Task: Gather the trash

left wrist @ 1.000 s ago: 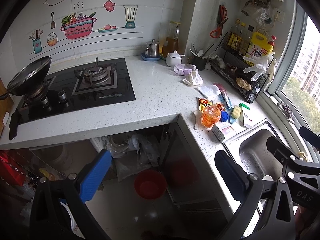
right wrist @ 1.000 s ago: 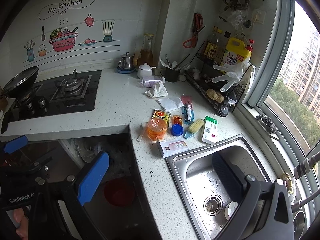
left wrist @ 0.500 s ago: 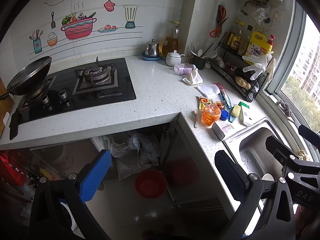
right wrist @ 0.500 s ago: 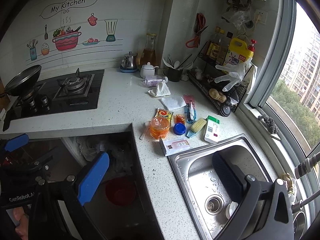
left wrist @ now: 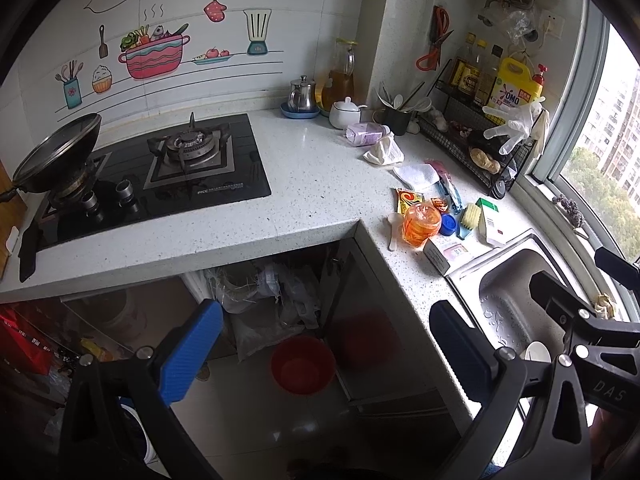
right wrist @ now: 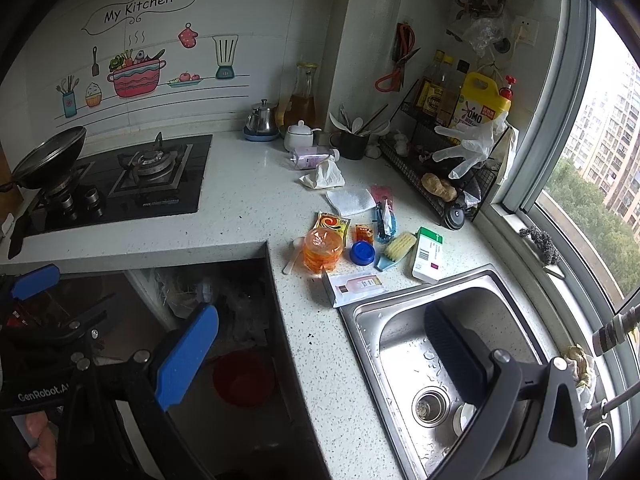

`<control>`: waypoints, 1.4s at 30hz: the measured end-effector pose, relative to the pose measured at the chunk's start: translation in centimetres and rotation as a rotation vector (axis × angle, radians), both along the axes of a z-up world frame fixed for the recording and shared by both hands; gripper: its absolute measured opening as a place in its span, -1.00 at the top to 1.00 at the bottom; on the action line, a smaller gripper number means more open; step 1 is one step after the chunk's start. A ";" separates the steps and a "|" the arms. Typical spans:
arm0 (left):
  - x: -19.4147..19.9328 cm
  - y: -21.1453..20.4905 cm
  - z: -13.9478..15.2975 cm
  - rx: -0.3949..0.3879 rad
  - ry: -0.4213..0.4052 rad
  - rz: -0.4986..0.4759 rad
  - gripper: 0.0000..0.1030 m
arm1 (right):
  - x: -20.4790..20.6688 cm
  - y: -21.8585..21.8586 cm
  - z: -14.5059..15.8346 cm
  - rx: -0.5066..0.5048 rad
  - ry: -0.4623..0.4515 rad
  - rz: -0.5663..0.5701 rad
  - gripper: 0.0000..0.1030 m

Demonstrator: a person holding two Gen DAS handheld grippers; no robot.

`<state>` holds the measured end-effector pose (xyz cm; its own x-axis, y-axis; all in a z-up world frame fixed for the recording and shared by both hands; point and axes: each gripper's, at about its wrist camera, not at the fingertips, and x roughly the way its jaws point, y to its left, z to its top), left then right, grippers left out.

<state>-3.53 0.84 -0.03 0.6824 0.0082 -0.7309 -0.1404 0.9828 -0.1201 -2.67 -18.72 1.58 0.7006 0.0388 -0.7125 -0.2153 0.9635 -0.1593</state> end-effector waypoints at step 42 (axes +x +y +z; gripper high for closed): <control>24.5 -5.9 -7.8 0.038 0.260 -0.308 -1.00 | 16.9 -6.3 -8.2 0.093 0.256 -0.192 -1.00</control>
<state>21.02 -5.04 -7.79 0.4497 -0.1373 -0.8826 0.1406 0.9867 -0.0818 14.25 -24.97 -6.62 0.5003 -0.0035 -0.8659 -0.0500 0.9982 -0.0329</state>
